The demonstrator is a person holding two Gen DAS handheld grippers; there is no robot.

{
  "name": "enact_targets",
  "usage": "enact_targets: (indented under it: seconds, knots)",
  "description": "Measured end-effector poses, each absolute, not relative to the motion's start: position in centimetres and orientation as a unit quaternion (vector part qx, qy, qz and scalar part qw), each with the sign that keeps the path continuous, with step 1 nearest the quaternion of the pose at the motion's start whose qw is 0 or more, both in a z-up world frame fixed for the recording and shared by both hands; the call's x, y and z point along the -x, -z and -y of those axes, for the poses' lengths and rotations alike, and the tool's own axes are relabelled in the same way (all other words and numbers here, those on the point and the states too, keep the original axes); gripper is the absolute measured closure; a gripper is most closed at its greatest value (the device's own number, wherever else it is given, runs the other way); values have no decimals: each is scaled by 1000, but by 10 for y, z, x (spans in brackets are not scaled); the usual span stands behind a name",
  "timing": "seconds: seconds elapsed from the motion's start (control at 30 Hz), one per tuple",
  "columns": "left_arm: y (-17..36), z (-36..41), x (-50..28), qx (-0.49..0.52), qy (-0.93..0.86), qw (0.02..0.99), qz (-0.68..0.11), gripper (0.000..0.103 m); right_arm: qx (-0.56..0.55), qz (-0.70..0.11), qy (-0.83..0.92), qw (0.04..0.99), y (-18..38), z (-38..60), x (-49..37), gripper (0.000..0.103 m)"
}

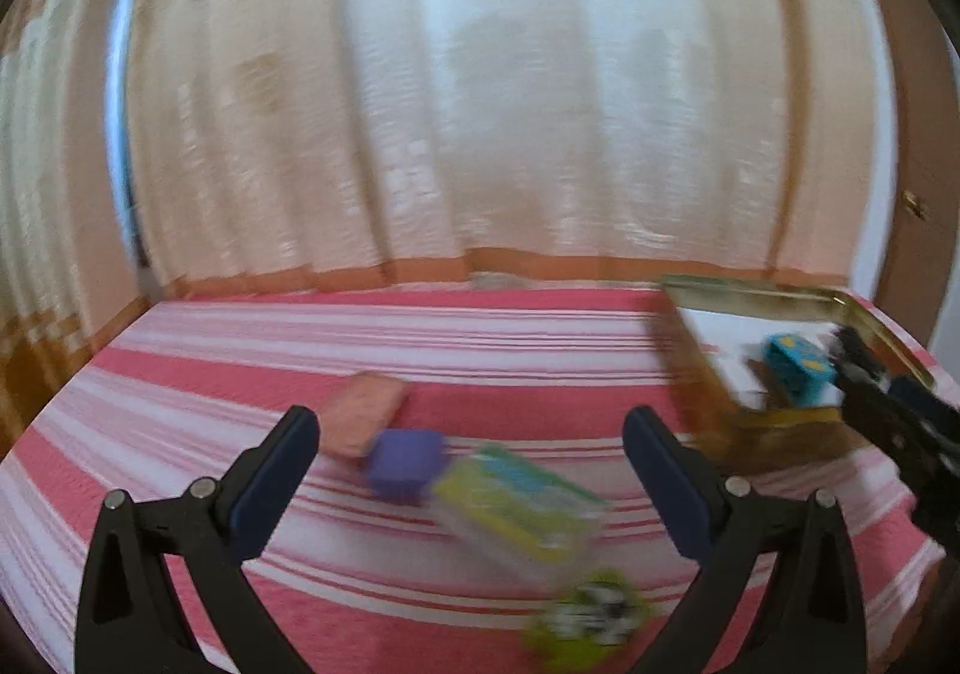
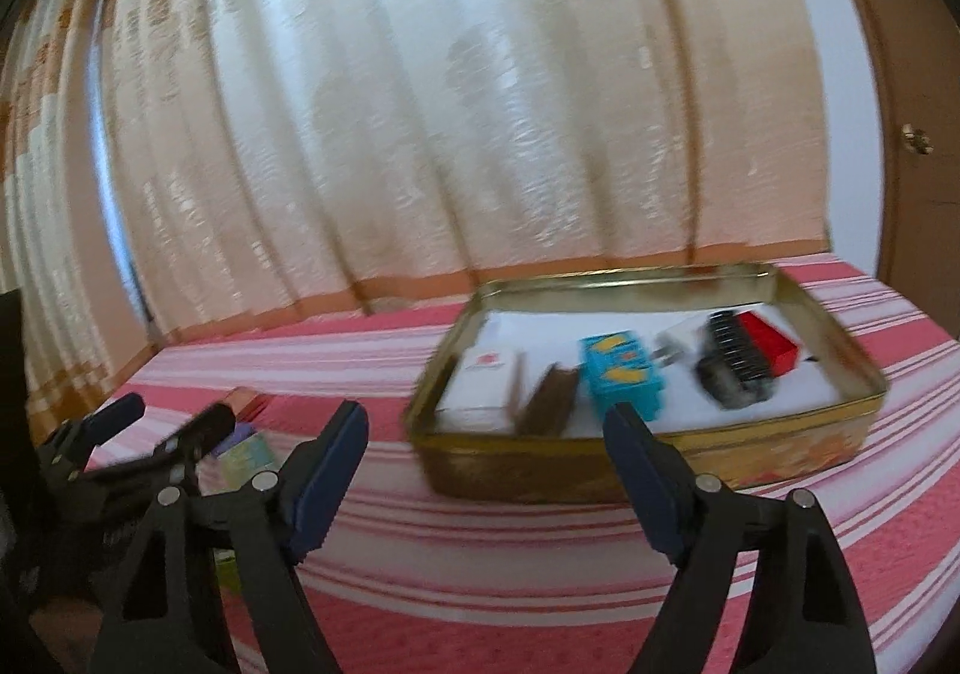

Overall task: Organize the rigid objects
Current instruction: 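Withdraw both open tools from the tin toward the remaining items, then grasp the green soccer-print block with the right tool while the left tool grasps the clear green-labelled case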

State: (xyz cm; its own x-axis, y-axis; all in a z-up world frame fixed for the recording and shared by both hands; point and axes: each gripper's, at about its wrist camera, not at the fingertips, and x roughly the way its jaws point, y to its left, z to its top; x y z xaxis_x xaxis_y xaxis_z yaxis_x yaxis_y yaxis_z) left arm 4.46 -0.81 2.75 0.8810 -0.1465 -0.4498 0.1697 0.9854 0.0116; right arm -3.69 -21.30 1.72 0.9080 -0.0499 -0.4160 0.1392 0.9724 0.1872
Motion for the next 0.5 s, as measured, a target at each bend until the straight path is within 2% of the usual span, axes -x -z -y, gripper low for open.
enact_targets:
  seconds: [0.5]
  knots:
    - [-8,-87,-84,58,-6,953,-299,0,-75,-315,-93,941,5,139,10,20]
